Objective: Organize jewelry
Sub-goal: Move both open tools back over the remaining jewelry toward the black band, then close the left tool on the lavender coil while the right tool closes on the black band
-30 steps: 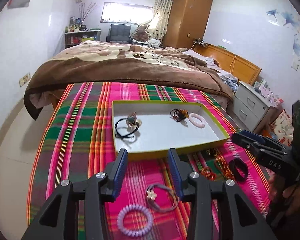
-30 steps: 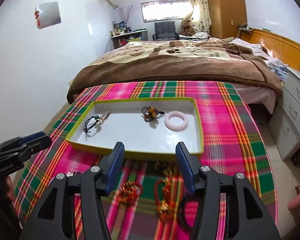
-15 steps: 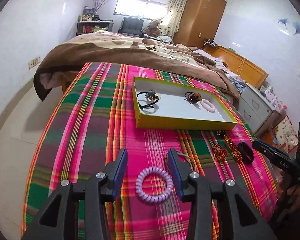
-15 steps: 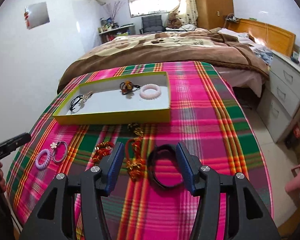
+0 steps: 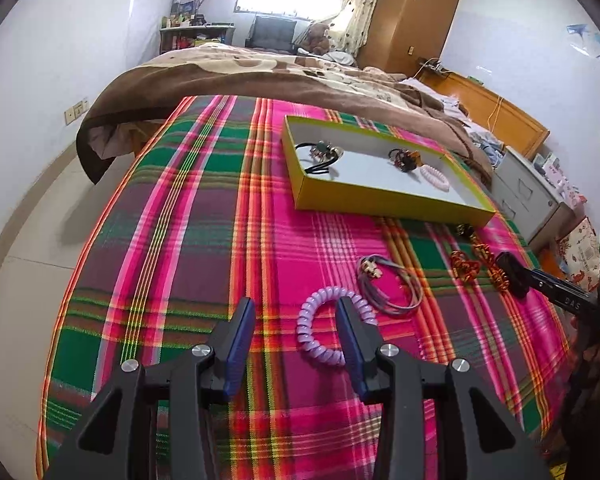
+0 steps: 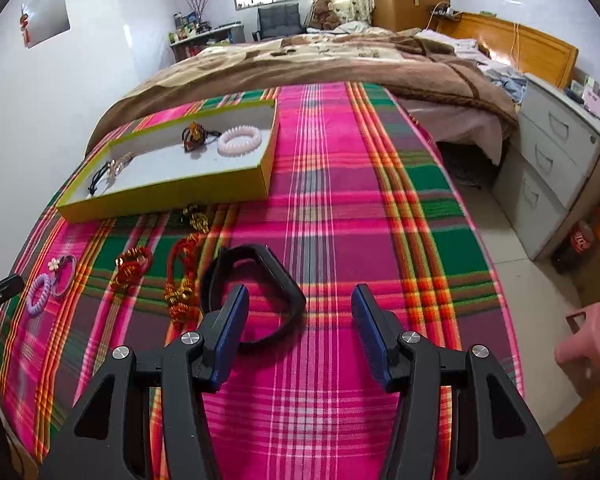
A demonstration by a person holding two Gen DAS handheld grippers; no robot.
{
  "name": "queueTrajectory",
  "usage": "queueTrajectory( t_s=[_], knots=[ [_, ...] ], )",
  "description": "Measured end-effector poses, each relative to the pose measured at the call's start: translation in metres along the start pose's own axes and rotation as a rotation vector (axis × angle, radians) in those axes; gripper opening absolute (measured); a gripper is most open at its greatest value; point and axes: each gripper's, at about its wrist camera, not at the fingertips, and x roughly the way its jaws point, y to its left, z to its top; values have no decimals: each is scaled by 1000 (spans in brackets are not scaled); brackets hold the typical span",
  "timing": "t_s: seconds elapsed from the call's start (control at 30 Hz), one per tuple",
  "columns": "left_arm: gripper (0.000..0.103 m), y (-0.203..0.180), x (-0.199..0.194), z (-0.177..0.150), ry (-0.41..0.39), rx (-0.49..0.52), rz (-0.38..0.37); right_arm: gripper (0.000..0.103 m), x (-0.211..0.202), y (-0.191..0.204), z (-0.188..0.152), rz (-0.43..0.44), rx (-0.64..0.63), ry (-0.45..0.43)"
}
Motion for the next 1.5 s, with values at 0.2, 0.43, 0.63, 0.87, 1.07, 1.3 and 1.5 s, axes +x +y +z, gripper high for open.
queueTrajectory(
  t_s=[0.2,0.43,0.63,0.87,1.07,1.3,1.5],
  knots=[
    [41,-2,7,-4,28,12,0,54,5,-2,0,20,9,20],
    [41,-12,12,-5,43,75,42,35,8,-1,2,4,-1,28],
    [40,-25,17,-6,50,165,126,23,7,5,0,6,-26,30],
    [22,-26,17,-6,50,182,134,17,6,8,-2,15,-13,27],
    [10,-25,17,-6,40,169,117,17,5,6,-4,19,6,22],
    [9,-20,13,-6,21,129,82,17,1,5,-6,17,18,14],
    [9,-18,5,-2,-5,104,53,15,-2,2,-7,18,31,6]
  ],
)
